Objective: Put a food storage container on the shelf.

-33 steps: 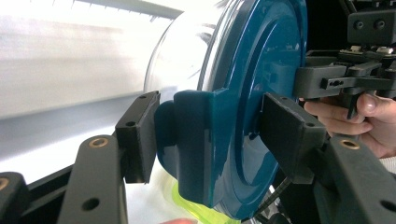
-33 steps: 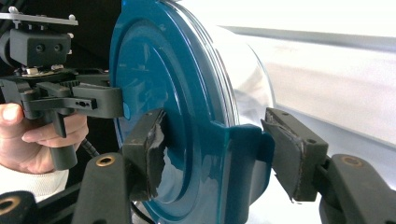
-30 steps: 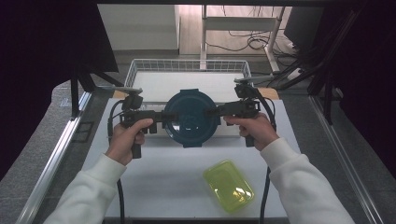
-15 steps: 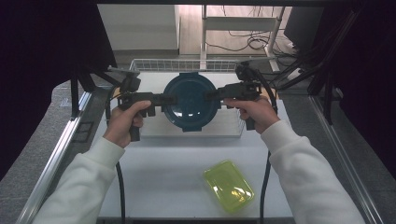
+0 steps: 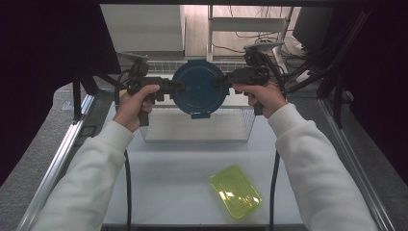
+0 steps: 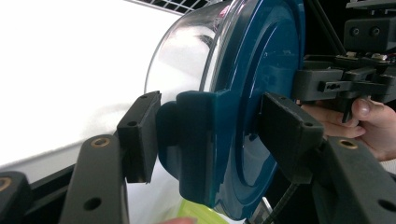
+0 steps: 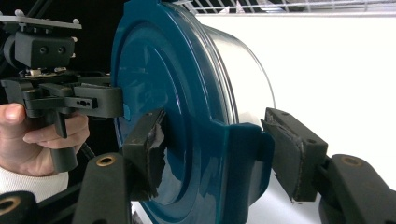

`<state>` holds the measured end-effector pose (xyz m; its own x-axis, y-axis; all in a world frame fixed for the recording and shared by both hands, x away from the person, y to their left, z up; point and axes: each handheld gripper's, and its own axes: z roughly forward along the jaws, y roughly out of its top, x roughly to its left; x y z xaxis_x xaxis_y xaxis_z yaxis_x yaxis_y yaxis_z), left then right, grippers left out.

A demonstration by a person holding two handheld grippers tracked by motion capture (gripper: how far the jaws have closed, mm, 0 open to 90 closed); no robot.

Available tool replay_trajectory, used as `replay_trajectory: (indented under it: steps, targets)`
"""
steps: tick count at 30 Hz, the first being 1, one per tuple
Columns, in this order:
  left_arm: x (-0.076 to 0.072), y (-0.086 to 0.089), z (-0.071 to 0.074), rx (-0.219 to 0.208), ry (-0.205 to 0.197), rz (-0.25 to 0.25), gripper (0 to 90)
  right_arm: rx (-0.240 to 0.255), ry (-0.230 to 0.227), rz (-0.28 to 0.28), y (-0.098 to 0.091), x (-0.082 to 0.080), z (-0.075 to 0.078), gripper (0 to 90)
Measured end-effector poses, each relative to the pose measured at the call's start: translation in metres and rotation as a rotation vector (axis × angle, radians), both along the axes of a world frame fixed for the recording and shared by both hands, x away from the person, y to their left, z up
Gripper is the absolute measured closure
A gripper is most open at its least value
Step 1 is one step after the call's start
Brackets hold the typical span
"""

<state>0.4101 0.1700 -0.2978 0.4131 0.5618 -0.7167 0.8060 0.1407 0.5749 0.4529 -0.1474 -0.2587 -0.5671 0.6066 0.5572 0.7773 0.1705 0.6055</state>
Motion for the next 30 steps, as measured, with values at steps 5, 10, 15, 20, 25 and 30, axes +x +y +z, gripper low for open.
replay_trajectory:
  steps: [5, 10, 15, 20, 25, 30]
  targets:
    - [0.018, 0.003, 0.002, -0.008, 0.003, -0.006, 41.0, -0.002, 0.001, -0.008, 0.003, 0.015, 0.003, 40.5]
    - [0.036, 0.006, 0.009, 0.004, 0.004, -0.016, 41.0, 0.001, 0.0, -0.014, 0.005, 0.031, 0.008, 40.5]
    - [0.049, 0.007, 0.007, 0.011, 0.014, -0.018, 41.0, 0.011, 0.004, -0.017, 0.005, 0.044, 0.006, 40.5]
    - [0.057, 0.008, -0.004, 0.018, 0.04, -0.005, 41.0, 0.026, 0.04, -0.025, 0.006, 0.054, -0.009, 40.5]
    - [0.062, 0.008, -0.012, 0.024, 0.061, 0.004, 41.0, 0.044, 0.079, -0.036, 0.006, 0.058, -0.025, 40.4]
    - [0.067, 0.01, -0.016, -0.002, 0.072, 0.014, 40.9, 0.061, 0.083, -0.048, 0.006, 0.06, -0.03, 40.3]
